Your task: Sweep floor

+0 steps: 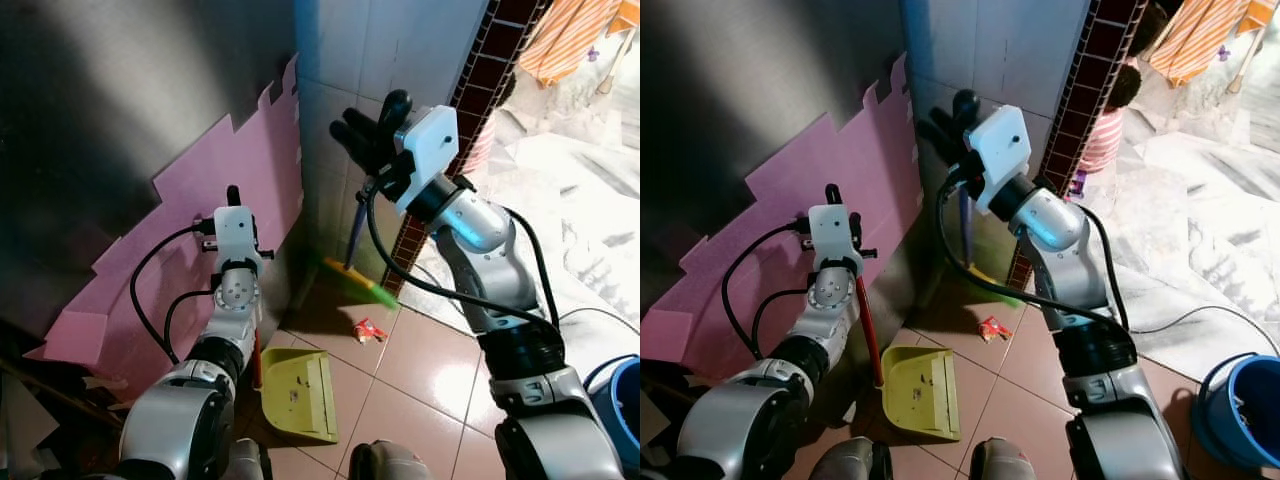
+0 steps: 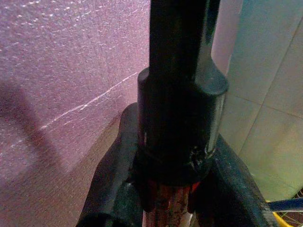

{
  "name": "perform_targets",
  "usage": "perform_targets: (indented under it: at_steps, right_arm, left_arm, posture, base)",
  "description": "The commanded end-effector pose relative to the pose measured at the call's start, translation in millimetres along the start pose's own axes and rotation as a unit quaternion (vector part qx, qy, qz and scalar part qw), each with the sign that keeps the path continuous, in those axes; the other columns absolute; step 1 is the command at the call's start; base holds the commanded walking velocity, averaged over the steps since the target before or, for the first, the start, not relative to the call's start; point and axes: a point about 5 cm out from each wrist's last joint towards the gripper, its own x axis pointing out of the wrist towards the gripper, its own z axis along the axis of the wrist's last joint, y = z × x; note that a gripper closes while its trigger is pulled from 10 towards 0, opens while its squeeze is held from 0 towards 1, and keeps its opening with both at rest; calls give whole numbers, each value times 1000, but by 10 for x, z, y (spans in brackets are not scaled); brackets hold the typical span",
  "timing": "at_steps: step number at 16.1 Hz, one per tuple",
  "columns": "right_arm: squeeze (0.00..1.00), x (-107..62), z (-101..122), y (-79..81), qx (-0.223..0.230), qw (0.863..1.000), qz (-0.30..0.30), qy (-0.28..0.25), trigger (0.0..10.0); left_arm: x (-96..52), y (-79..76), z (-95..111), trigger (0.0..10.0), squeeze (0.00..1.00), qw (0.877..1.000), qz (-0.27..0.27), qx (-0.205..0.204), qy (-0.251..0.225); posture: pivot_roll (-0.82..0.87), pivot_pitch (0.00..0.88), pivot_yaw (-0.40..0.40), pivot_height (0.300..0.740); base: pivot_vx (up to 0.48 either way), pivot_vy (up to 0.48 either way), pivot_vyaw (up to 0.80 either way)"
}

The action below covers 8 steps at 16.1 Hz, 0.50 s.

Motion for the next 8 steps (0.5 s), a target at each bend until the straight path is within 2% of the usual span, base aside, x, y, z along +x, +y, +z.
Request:
perform_targets:
  at_steps: [1, 2, 3, 4, 5, 8]
  right_arm:
    - [0, 23, 43, -23, -27, 1000, -2, -8, 10000]
    - [0, -9, -137, 17, -74, 997, 10, 24, 10000]
    - [0, -29, -209, 35, -92, 995, 16, 38, 10000]
    - [0, -95, -390, 59, -95, 993, 17, 74, 10000]
    - [0, -192, -595, 96, -76, 991, 6, 107, 10000]
    - [0, -338, -875, 303, -37, 989, 13, 142, 10000]
  left_arm:
    - [-23, -6, -93, 10000, 0, 1000, -7, 11, 28]
    - [-18, -5, -87, 10000, 0, 1000, -8, 11, 27]
    - [-16, -5, -85, 10000, 0, 1000, -8, 11, 27]
    - [-13, -5, -80, 10000, 0, 1000, -9, 10, 27]
    - [-12, -6, -78, 10000, 0, 1000, -9, 10, 27]
    - [-8, 0, -77, 10000, 0, 1000, -9, 9, 27]
  posture:
    - [-109, 87, 32, 740]
    - [-104, 88, 31, 740]
    - [-104, 88, 31, 740]
    - [-98, 91, 27, 740]
    - [-98, 91, 27, 740]
    - [-96, 96, 30, 740]
  base:
    - [0, 0, 0]
    - [0, 0, 0]
    - [0, 0, 0]
    - [0, 0, 0]
    - [0, 0, 0]
    - [0, 0, 0]
